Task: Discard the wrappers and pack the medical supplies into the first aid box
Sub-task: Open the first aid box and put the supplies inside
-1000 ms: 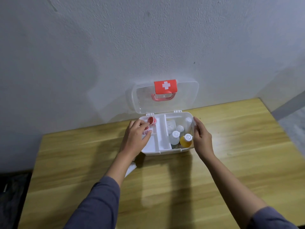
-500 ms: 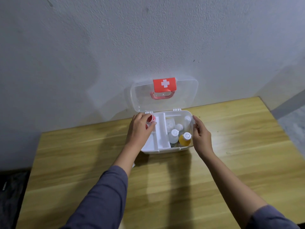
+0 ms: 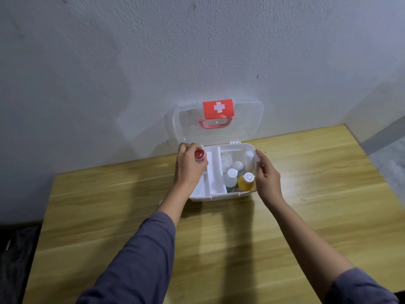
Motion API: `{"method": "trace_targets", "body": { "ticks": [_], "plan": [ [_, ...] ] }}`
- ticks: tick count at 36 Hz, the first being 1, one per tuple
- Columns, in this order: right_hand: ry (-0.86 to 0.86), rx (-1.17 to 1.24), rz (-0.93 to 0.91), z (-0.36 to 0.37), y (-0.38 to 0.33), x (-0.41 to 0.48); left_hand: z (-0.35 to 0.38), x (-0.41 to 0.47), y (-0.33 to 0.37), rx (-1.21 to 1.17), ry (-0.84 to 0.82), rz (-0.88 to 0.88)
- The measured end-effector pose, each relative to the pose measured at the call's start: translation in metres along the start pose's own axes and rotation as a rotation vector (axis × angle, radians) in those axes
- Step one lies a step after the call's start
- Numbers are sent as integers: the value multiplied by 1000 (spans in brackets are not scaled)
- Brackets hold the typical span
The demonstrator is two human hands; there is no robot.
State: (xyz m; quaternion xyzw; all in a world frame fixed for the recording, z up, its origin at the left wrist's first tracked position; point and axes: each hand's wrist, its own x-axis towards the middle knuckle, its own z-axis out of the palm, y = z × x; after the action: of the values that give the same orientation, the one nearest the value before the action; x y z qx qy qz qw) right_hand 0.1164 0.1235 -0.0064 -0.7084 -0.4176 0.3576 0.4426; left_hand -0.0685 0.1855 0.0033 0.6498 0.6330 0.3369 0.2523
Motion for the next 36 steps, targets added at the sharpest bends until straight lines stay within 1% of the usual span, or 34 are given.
{"method": "trace_targets", "body": {
  "ticks": [3, 8, 14, 18, 23, 25, 29, 32, 34, 36],
  "plan": [
    [-4, 3, 3, 0, 0, 0, -3, 2, -3, 38, -12, 19],
    [-2, 11, 14, 0, -1, 0, -8, -1, -12, 200, -85, 135],
    [-5, 17, 21, -1, -3, 0, -10, -12, -20, 274, -63, 255],
    [-8, 8, 22, -1, -5, 0, -11, -13, -23, 283, -55, 285],
    [-18, 2, 31, -2, -5, 0, -14, -11, -25, 285, -77, 273],
    [-22, -3, 34, -2, -6, 0, -16, -13, -24, 241, -79, 227],
    [-19, -2, 29, -2, -7, -1, -30, -28, -21, 75, 10, 149],
    [-8, -2, 30, -1, -4, -1, -41, -56, -36, 45, 65, 53],
    [-2, 0, 32, 0, -3, 0, -46, -84, -54, 60, 46, 9],
    [0, -2, 31, 0, -3, -1, -47, -112, -77, 120, -28, 9]
  ]
}}
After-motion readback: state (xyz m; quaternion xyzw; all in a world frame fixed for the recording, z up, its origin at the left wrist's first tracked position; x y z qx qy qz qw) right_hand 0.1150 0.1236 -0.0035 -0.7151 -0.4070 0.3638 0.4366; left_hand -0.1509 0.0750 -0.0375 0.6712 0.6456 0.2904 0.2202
